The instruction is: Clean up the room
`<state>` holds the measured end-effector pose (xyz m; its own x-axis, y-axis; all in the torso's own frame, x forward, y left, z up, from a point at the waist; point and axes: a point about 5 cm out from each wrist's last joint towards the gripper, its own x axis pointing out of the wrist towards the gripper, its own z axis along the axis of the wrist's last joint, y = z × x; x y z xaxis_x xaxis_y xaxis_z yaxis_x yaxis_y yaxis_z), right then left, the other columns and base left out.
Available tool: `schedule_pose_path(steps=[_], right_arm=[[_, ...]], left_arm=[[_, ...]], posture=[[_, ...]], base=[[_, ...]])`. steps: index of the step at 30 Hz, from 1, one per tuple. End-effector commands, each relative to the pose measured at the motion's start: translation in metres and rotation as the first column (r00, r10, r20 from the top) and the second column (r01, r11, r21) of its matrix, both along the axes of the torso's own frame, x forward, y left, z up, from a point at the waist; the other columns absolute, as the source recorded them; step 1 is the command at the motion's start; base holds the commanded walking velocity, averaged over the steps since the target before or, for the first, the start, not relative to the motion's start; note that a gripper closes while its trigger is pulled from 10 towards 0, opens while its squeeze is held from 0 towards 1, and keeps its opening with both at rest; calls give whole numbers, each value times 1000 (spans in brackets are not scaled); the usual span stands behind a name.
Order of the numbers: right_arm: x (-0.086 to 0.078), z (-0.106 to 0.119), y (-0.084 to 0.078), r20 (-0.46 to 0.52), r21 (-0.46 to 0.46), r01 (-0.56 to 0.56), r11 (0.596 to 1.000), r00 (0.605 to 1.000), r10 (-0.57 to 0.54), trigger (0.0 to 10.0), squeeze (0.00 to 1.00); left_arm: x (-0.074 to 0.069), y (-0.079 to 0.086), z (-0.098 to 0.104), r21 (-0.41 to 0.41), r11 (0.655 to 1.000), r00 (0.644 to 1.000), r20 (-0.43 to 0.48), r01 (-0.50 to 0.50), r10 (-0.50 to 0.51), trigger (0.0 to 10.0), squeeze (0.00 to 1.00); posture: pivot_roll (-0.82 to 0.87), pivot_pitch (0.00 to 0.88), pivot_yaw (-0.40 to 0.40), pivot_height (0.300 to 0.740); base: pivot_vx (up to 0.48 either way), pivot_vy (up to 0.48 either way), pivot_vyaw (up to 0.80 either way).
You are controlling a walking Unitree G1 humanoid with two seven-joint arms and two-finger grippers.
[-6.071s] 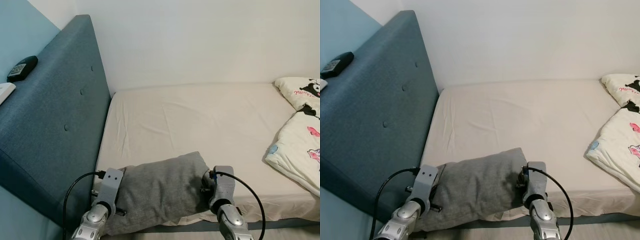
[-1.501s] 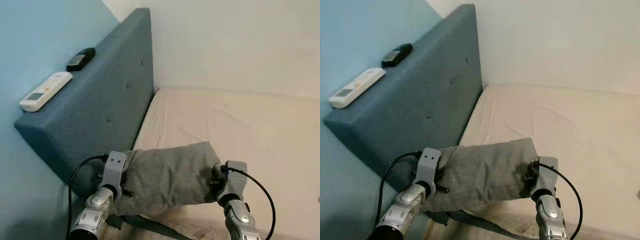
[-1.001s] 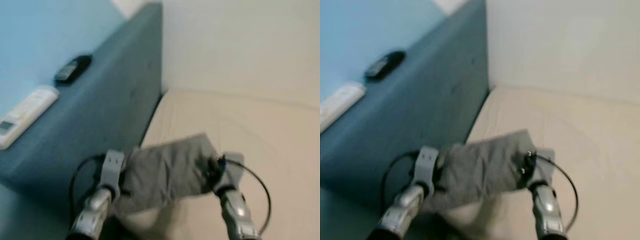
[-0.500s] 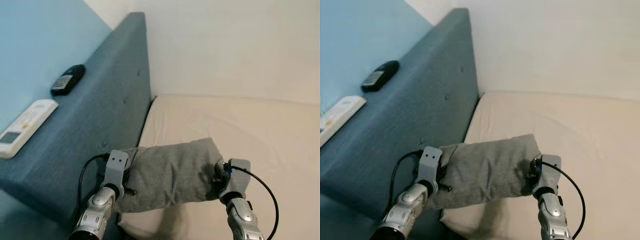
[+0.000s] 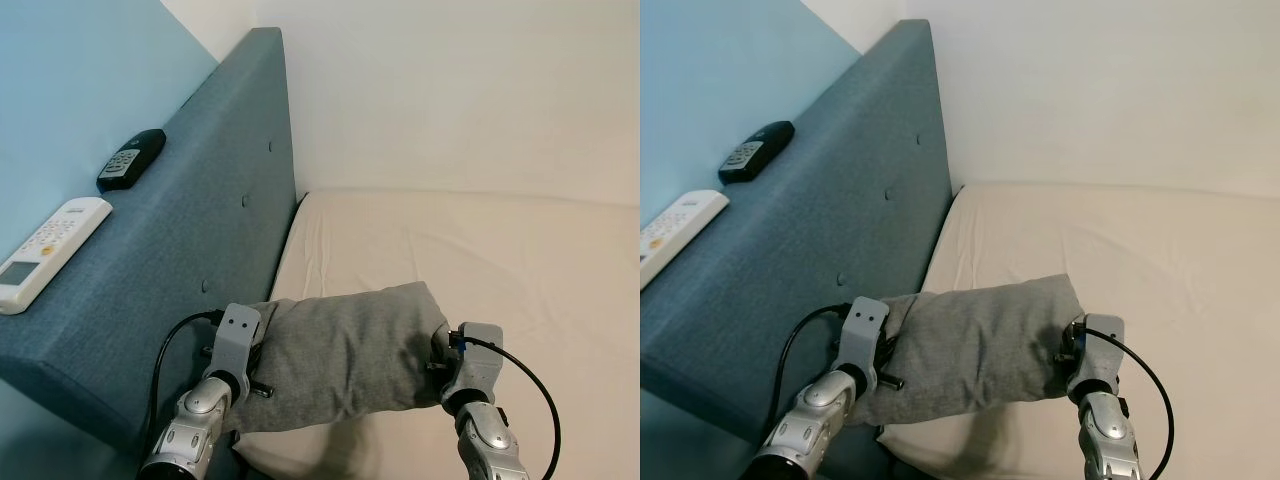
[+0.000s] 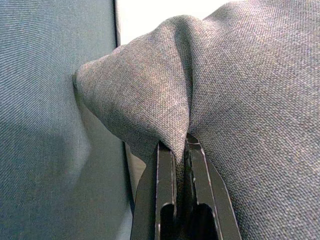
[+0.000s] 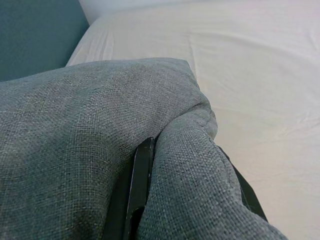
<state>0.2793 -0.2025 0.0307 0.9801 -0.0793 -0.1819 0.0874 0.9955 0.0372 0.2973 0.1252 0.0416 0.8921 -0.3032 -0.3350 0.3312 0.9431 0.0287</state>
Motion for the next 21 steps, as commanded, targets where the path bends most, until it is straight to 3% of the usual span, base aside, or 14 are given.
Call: schedule_pose_path(steps=[1, 9, 21], right_arm=[[0, -2, 12, -7, 19, -39, 999, 999, 39, 10000, 0], [0, -3, 13, -8, 24, -39, 999, 999, 39, 10000, 0], [0, -3, 16, -9, 28, -51, 998, 999, 51, 10000, 0]], left_arm=[[-2, -6, 3, 6, 999, 999, 15, 50, -50, 10000, 0], [-2, -5, 1, 8, 999, 999, -5, 47, -47, 10000, 0], [-3, -4, -1, 12, 999, 999, -21, 48, -48, 10000, 0]], posture=[[44, 153, 57, 733], [43, 151, 58, 733], [44, 156, 54, 733]], base=[[0, 0, 0], [0, 0, 0], [-310, 0, 0]])
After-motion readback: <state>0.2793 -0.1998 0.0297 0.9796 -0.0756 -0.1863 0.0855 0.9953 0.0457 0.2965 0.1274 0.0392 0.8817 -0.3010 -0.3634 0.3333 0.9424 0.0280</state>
